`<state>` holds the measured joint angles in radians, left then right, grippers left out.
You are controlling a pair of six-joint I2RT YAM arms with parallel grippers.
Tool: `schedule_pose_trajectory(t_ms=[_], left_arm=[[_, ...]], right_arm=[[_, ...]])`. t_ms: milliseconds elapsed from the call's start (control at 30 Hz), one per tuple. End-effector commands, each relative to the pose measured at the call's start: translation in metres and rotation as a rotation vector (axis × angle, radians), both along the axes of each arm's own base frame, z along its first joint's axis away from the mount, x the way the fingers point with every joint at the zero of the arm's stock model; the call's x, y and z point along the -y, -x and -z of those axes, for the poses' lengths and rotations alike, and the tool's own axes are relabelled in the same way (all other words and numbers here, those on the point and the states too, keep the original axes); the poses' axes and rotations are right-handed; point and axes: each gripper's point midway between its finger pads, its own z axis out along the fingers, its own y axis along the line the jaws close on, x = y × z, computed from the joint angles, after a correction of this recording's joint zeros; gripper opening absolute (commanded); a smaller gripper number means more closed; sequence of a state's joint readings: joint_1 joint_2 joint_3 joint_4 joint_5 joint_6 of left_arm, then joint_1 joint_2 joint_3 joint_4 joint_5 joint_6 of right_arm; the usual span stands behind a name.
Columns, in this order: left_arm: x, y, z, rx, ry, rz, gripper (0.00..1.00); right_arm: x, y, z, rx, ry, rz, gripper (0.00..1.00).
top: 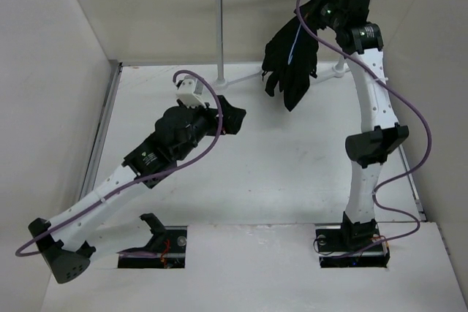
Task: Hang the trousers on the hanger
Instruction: Place the hanger at the clothesline.
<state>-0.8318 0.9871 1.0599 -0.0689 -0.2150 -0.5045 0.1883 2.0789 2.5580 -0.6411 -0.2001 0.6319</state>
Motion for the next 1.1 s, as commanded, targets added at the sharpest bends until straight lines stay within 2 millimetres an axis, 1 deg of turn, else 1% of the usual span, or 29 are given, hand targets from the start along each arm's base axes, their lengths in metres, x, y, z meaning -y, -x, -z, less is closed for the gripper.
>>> schedule_pose_trajectory(t_ms=[0,100,233,467,567,767,833,900,933,1033,1067], left_arm=[[-0.027,0.001,0.007,-0.040,0.027,-0.075,1.00],[-0.040,0.000,0.021,-0.076,0.028,-0.109,1.00],[-0.046,-0.004,0.029,-0.104,0.042,-0.128,1.00],[-0.044,-0.012,0.031,-0.117,0.048,-0.130,1.00],[-0.045,-0.013,0.031,-0.117,0.048,-0.133,1.00],[-0.051,-0.015,0.031,-0.121,0.047,-0.151,1.00],[-0.052,-0.015,0.030,-0.119,0.051,-0.154,1.00],[-0.053,-0.014,0.029,-0.117,0.053,-0.155,1.00],[-0.053,-0.015,0.029,-0.119,0.056,-0.159,1.00],[-0.053,-0.015,0.032,-0.134,0.057,-0.155,1.00],[-0.053,-0.015,0.034,-0.144,0.057,-0.157,1.00]], right_arm=[[0.018,0.008,-0.053,0.143,-0.004,-0.006,0.00],[0.032,-0.003,-0.047,0.135,-0.007,0.010,0.00],[0.045,-0.014,-0.035,0.111,-0.020,0.022,0.00],[0.046,-0.021,-0.002,0.022,0.013,0.030,0.00],[0.049,-0.024,0.010,-0.005,0.020,0.045,0.00],[0.052,-0.021,0.019,-0.037,0.020,0.068,0.00],[0.052,-0.018,0.020,-0.036,0.018,0.077,0.02],[0.052,-0.015,0.019,-0.028,0.013,0.087,0.08],[0.053,-0.012,0.016,-0.020,0.009,0.097,0.15],[0.060,-0.003,0.002,0.021,0.000,0.125,0.48],[0.061,0.002,-0.005,0.041,-0.005,0.128,0.60]])
